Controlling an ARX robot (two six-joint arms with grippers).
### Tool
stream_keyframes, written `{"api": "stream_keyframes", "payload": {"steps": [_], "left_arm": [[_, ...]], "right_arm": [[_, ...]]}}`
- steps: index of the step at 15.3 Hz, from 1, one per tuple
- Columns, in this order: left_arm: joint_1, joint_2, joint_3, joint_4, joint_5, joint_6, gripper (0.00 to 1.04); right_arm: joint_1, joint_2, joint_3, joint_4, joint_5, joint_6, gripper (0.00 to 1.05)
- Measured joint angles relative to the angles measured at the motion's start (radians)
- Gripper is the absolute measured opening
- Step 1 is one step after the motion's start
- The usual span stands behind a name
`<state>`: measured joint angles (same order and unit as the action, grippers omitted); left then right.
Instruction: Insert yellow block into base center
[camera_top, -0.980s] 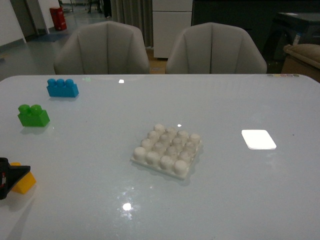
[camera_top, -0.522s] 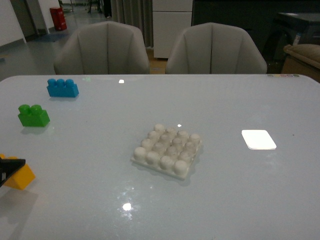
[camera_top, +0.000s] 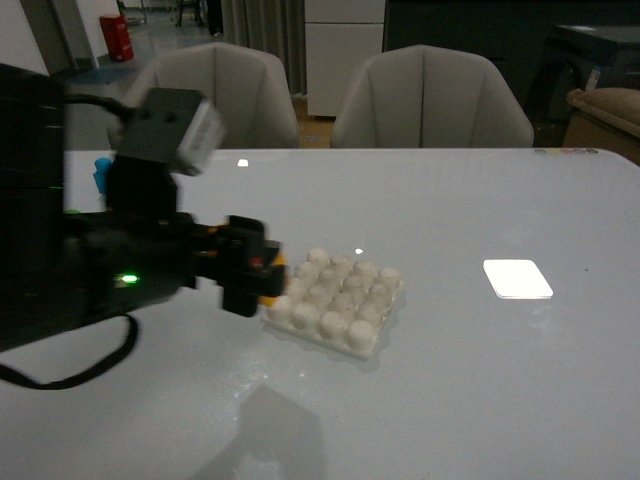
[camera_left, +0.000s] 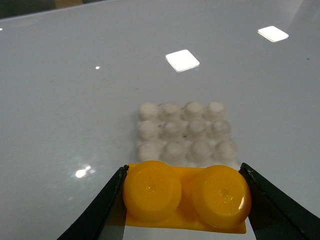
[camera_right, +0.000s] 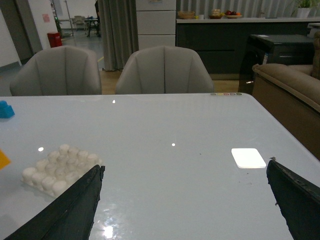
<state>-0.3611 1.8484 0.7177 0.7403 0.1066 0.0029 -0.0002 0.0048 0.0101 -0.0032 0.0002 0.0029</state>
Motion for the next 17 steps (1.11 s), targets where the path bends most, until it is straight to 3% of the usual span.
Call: {"api": "stream_keyframes", "payload": {"steps": [2,4,7,17], "left_arm": [[-0.121,0.1,0.113,-0.023,-0.092,-0.042,0.59],[-0.165,0.176,0.205,-0.036,-0.16,-0.068,0.59],[-0.165,0.282,0.31,-0.051,-0.226,-0.093,0.59],[-0.154,0.404,0.399,-0.051,-0.237,-0.1,0.59]], "right_arm": [[0.0,0.0,0.0,0.0,0.0,0.0,0.98],[0.0,0.0,0.0,0.0,0.0,0.0,0.98],[0.0,0.0,0.0,0.0,0.0,0.0,0.98],[0.0,0.0,0.0,0.0,0.0,0.0,0.98]]}}
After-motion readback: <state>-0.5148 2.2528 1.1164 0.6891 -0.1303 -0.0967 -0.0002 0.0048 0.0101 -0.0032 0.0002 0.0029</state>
